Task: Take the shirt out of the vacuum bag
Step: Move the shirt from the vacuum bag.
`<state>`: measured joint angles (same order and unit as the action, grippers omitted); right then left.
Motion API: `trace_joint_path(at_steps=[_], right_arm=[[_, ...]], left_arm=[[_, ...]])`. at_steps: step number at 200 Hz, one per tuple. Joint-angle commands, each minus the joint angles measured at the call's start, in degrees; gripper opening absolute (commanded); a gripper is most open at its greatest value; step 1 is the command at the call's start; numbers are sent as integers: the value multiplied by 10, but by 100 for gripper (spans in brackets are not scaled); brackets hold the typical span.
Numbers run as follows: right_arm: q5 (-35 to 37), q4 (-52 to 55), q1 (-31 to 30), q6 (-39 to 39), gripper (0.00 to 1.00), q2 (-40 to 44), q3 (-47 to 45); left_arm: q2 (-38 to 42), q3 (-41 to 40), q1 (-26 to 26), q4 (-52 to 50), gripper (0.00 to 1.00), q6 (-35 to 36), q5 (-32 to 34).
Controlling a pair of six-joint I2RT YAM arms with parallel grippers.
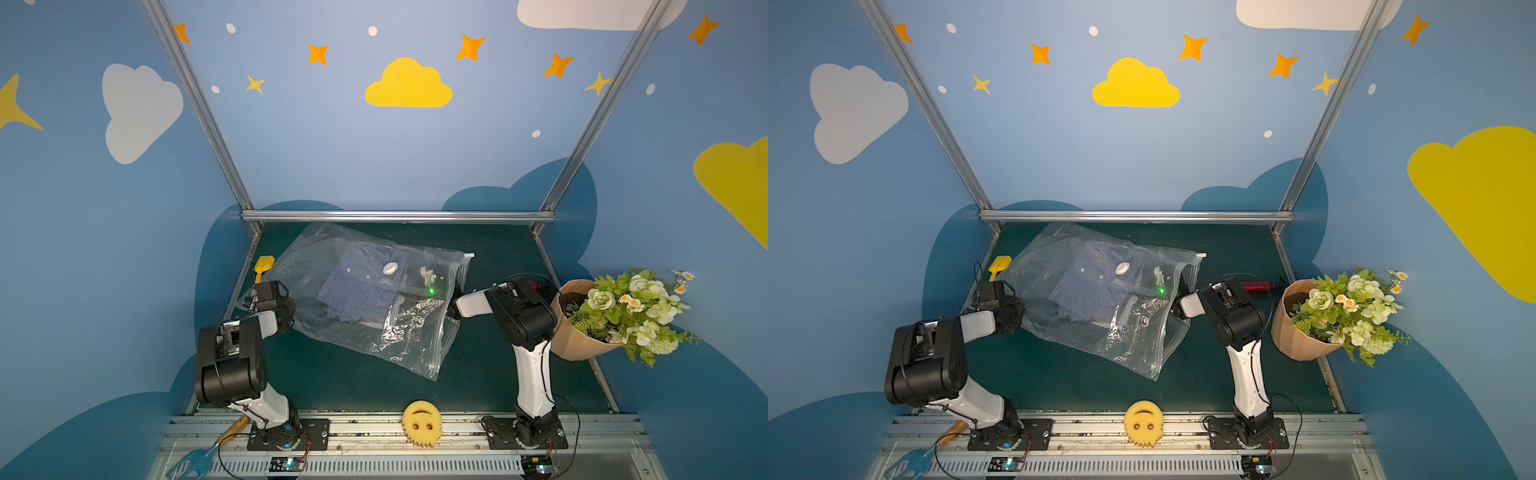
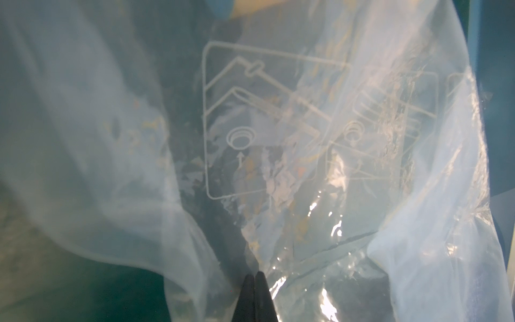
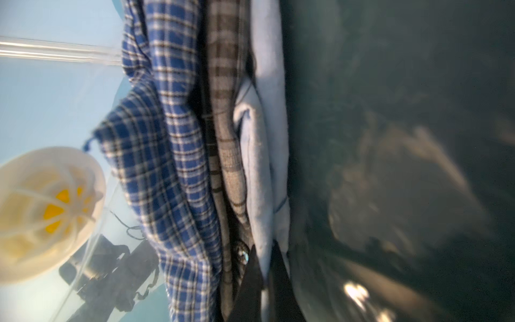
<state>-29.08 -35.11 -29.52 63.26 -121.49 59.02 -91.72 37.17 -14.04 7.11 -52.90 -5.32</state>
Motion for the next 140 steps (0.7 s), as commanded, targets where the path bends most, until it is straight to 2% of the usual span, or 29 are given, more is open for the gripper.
trace_joint_path(at_steps=[1, 140], right_arm=[[21, 32, 11, -13, 0, 28, -36], [33, 80, 90, -48, 0, 179, -219]], left_arm=[[-2, -16, 5, -30, 4, 9, 10], [-1, -14, 9, -27, 3, 13, 11]])
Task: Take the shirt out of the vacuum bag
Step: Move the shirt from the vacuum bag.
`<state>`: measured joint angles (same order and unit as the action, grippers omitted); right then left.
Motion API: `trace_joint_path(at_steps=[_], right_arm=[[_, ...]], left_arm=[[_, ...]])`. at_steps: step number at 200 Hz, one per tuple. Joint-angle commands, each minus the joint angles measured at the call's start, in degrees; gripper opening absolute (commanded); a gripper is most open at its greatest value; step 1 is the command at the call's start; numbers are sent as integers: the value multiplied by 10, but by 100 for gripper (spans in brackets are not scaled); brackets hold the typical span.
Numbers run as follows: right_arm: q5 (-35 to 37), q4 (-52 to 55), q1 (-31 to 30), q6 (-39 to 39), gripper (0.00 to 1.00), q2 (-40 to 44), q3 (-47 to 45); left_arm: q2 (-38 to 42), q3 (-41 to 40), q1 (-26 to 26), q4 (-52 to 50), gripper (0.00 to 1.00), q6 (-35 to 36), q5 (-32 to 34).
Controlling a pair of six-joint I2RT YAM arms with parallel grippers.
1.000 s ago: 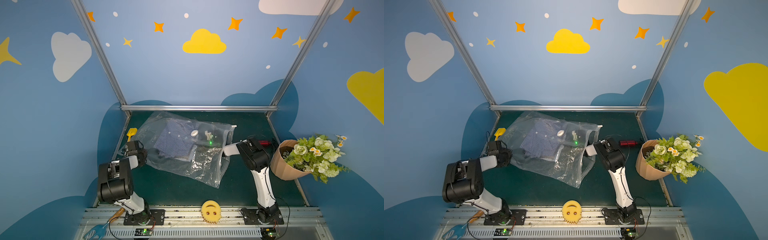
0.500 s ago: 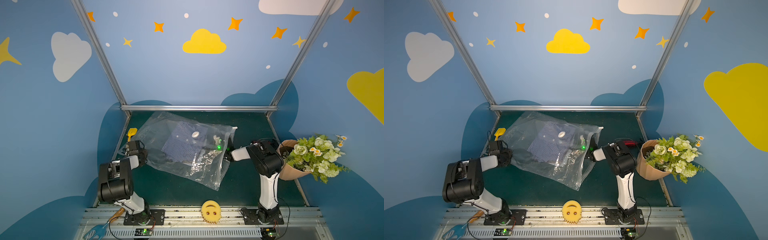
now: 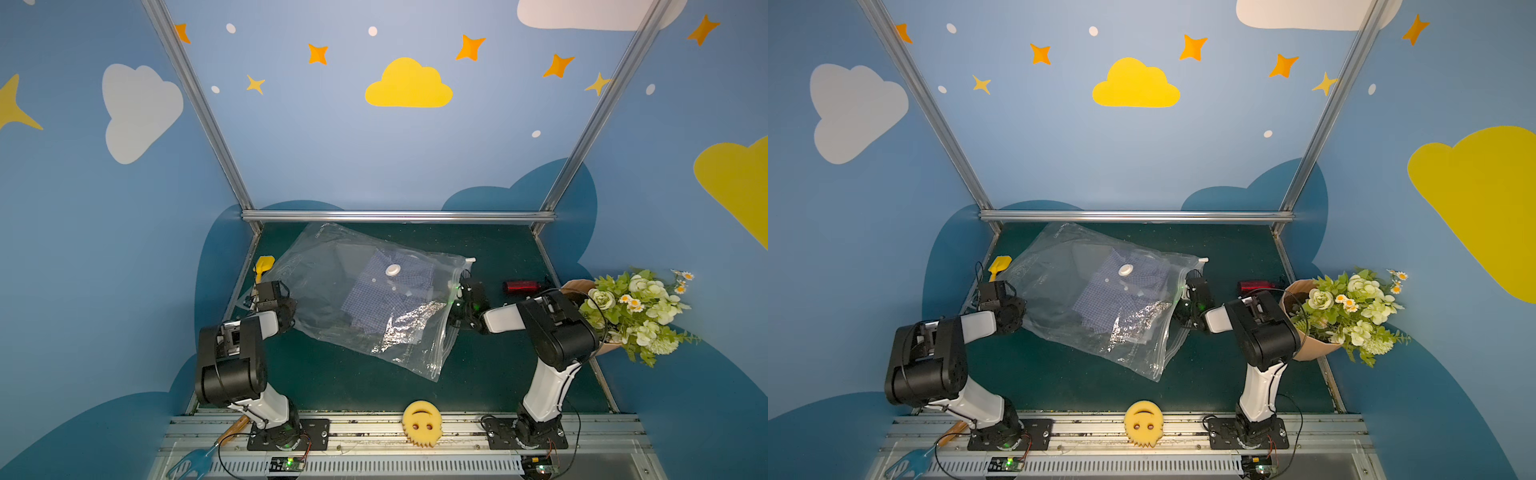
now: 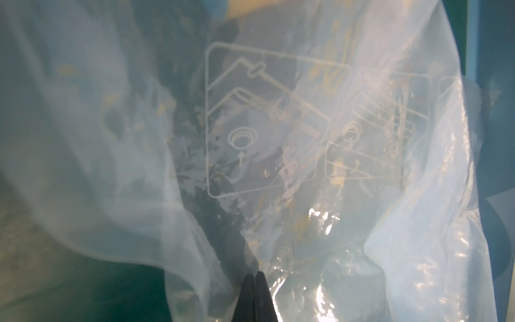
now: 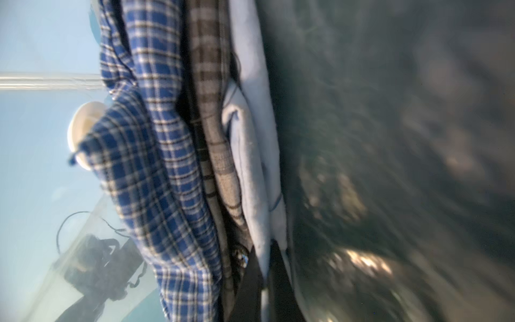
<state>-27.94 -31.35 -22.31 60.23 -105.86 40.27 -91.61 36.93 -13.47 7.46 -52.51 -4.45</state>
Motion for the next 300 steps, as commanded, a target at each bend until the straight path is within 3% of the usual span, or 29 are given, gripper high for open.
trace_joint_path(at_steps=[1, 148, 227, 244, 260, 267, 285, 300], right_arm=[[22, 43, 18, -18, 0, 23, -33], [0, 133, 108, -82, 0, 110, -104], [-18, 148, 133, -99, 0, 115, -108], [-27, 160, 141, -106, 29, 124, -102], [-32, 186, 158, -116, 46, 148, -98], [-32, 201, 168, -125, 51, 166, -95], [-26, 263, 195, -151, 60, 220, -83], [-20, 311, 215, -169, 65, 262, -70]], left_arm=[[-3, -12, 3, -31, 4, 9, 2], [-4, -9, 2, -31, 3, 13, -1], [-3, -9, 5, -31, 3, 15, 1], [-2, -9, 6, -30, 3, 16, 1], [6, -7, 6, -32, 6, 20, -3], [18, -9, 6, -32, 14, 19, -8], [70, 1, 16, -48, 46, 24, 5], [113, 29, 25, -85, 60, 39, 20]])
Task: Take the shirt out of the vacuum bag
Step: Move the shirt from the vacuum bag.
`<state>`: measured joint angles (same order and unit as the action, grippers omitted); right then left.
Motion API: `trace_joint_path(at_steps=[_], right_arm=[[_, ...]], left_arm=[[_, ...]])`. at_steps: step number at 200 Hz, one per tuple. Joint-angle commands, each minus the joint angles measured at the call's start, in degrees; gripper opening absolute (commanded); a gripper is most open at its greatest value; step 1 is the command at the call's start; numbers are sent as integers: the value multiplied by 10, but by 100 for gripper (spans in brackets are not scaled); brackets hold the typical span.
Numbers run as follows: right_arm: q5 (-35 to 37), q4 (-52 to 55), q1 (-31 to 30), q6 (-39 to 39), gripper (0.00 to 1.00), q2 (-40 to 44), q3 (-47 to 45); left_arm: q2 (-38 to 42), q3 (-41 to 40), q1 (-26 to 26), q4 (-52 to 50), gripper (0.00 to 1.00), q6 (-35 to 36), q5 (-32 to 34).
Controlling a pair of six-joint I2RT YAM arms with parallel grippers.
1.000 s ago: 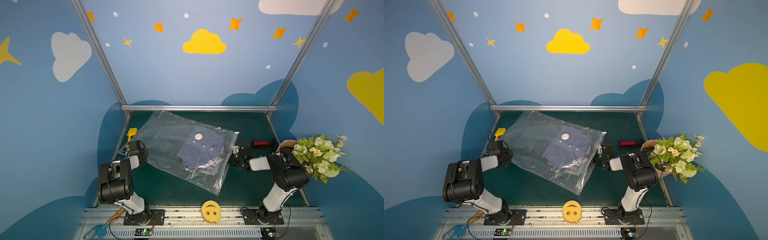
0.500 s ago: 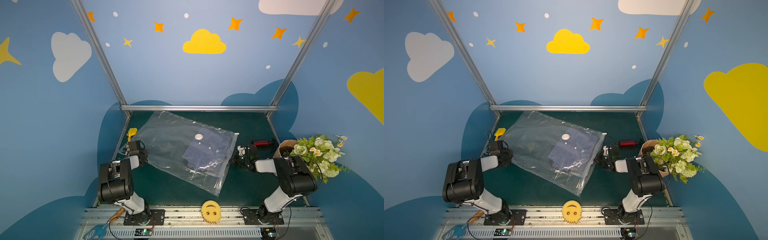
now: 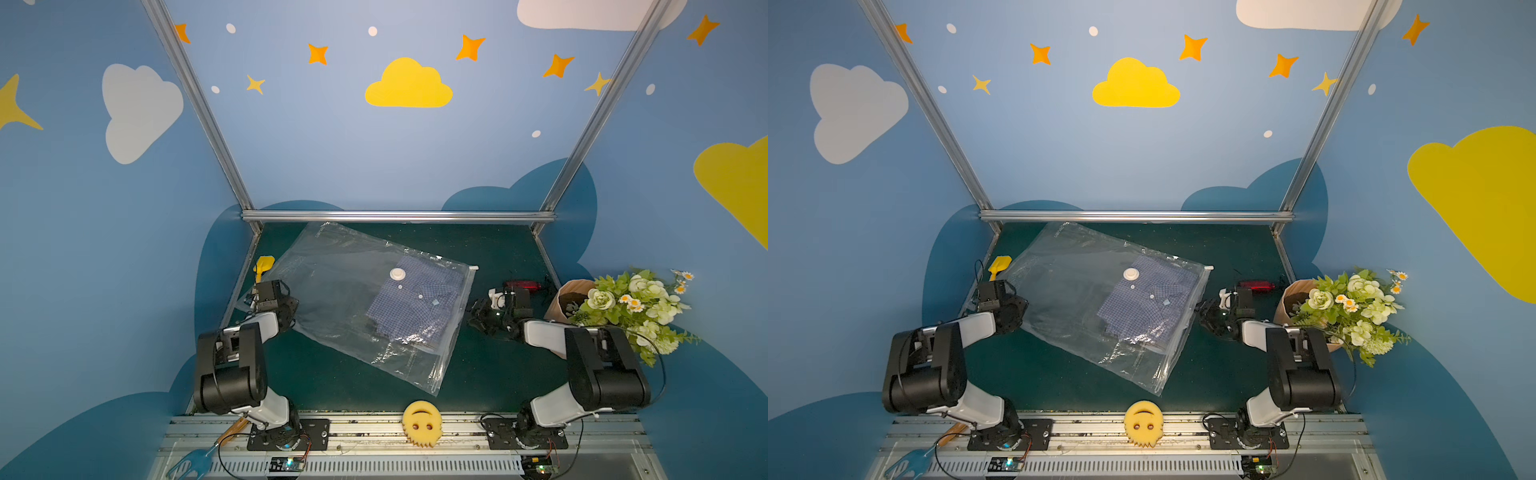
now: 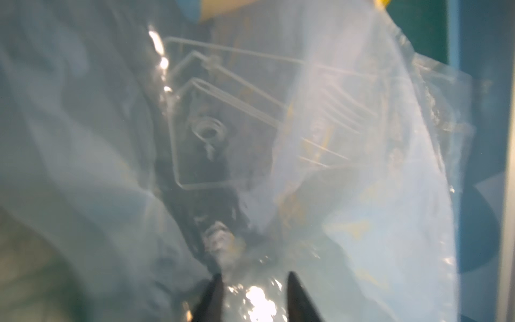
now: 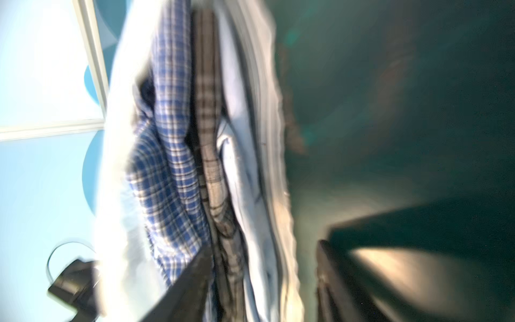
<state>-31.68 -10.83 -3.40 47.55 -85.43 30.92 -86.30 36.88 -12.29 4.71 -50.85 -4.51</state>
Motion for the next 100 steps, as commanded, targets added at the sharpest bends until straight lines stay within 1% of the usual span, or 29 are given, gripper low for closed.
trace_joint_path(at_steps=[1, 17, 34, 50, 60, 65, 80, 100], right_arm=[[17, 108, 28, -43, 65, 60, 24], [18, 140, 50, -53, 68, 97, 36], [3, 153, 67, -58, 70, 121, 50], [-25, 163, 64, -77, 71, 121, 73], [-45, 175, 56, -90, 72, 106, 108], [-53, 182, 51, -97, 72, 96, 122], [-57, 192, 28, -114, 72, 60, 150], [-78, 145, 9, -93, 72, 18, 154]], left_arm=[[63, 32, 13, -60, 60, 23, 21], [112, 53, 17, -88, 67, 31, 35], [163, 68, 14, -118, 73, 35, 53], [196, 79, 10, -151, 79, 44, 65], [203, 75, 4, -163, 82, 49, 67], [204, 69, -5, -164, 83, 46, 58], [197, 41, -44, -154, 85, 21, 1], [188, 4, -81, -144, 86, -6, -27]])
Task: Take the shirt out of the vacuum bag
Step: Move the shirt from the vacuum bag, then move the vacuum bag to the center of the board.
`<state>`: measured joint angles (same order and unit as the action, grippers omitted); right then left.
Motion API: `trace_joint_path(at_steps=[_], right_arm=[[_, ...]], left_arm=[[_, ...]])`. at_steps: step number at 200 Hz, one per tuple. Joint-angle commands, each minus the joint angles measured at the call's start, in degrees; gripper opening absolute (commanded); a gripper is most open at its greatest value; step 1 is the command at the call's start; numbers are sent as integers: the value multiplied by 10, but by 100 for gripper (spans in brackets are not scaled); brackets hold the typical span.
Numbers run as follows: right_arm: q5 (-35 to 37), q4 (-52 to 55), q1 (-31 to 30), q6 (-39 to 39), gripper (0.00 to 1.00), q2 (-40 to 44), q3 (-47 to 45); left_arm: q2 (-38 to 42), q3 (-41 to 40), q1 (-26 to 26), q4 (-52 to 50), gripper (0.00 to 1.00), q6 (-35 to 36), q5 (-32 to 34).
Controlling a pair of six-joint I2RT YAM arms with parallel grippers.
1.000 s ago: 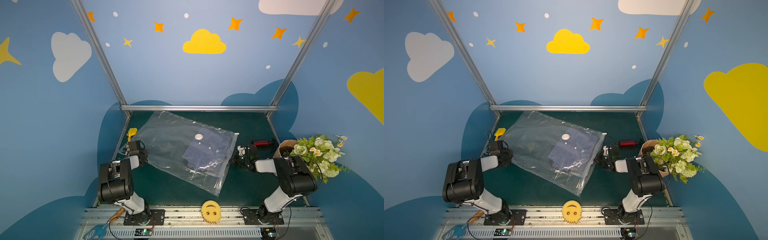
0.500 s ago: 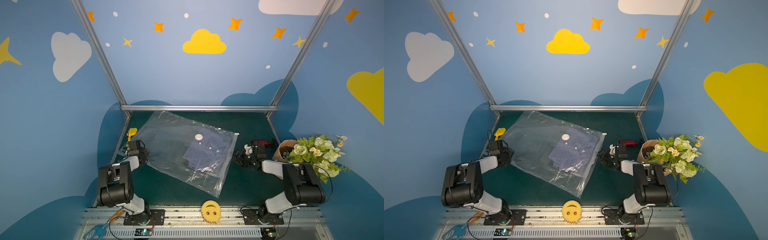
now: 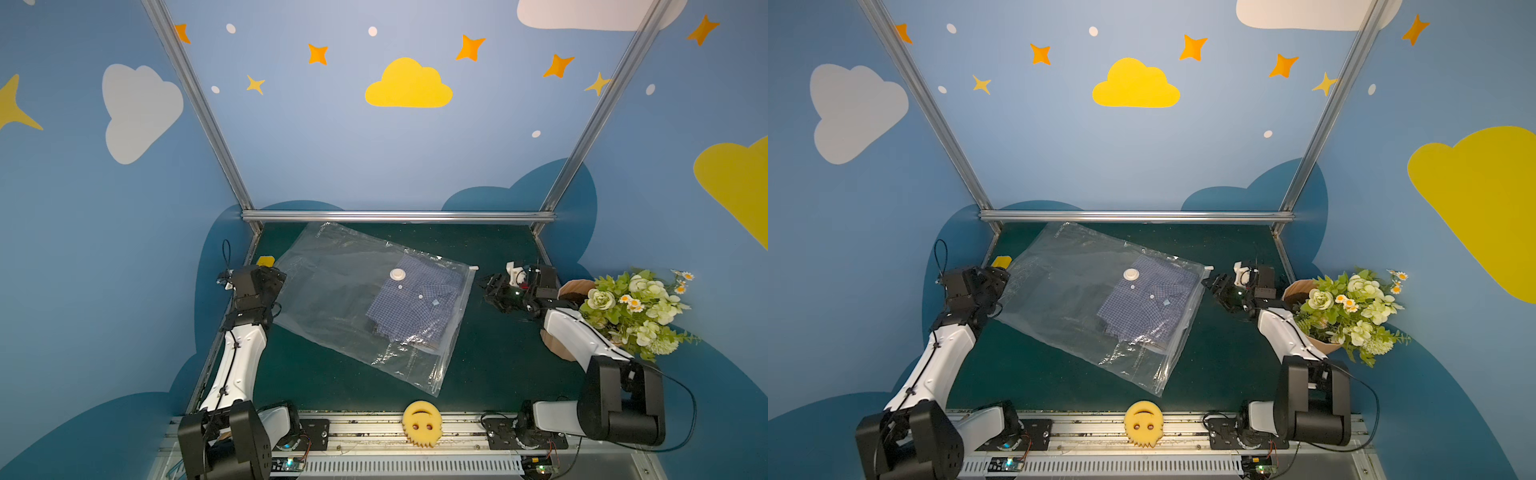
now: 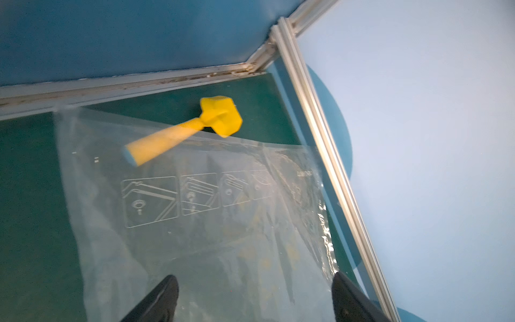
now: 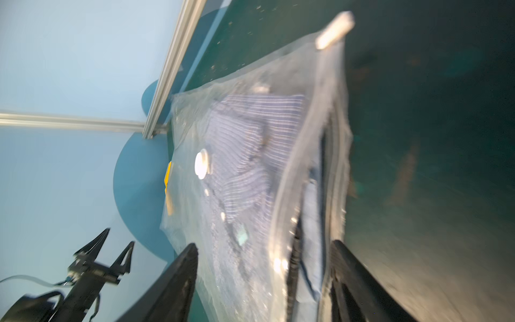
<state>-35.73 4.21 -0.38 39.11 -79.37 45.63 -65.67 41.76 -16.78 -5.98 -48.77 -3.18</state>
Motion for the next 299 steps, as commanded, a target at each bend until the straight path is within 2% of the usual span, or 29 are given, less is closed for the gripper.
trace_joint_path(at_steps=[1, 48, 92, 124, 172, 195, 244, 299], right_arm=[[-39, -7, -22, -8, 72, -45, 7], [-56, -44, -51, 4, 68, -119, 33], [-72, -90, -57, 30, 51, -171, 37], [-72, -108, -63, 42, 44, -196, 45], [-57, -93, -66, 38, 33, -211, 46], [-46, -73, -67, 28, 26, -213, 48], [-19, -63, -87, 20, 19, -237, 63], [-14, -115, -140, 65, 16, -303, 114]], left_arm=[[-19, -46, -38, -36, 87, -27, -41], [-23, -95, -66, -38, 89, -34, -21], [-79, -102, -67, 5, 87, -35, -19], [-135, -74, -67, 32, 81, -23, -32], [-197, -53, -68, 71, 59, -13, -52], [-206, -34, -62, 82, 45, -6, -66], [-193, 62, -38, 46, 4, 46, -59], [-173, 200, -23, -44, 3, 147, -27]])
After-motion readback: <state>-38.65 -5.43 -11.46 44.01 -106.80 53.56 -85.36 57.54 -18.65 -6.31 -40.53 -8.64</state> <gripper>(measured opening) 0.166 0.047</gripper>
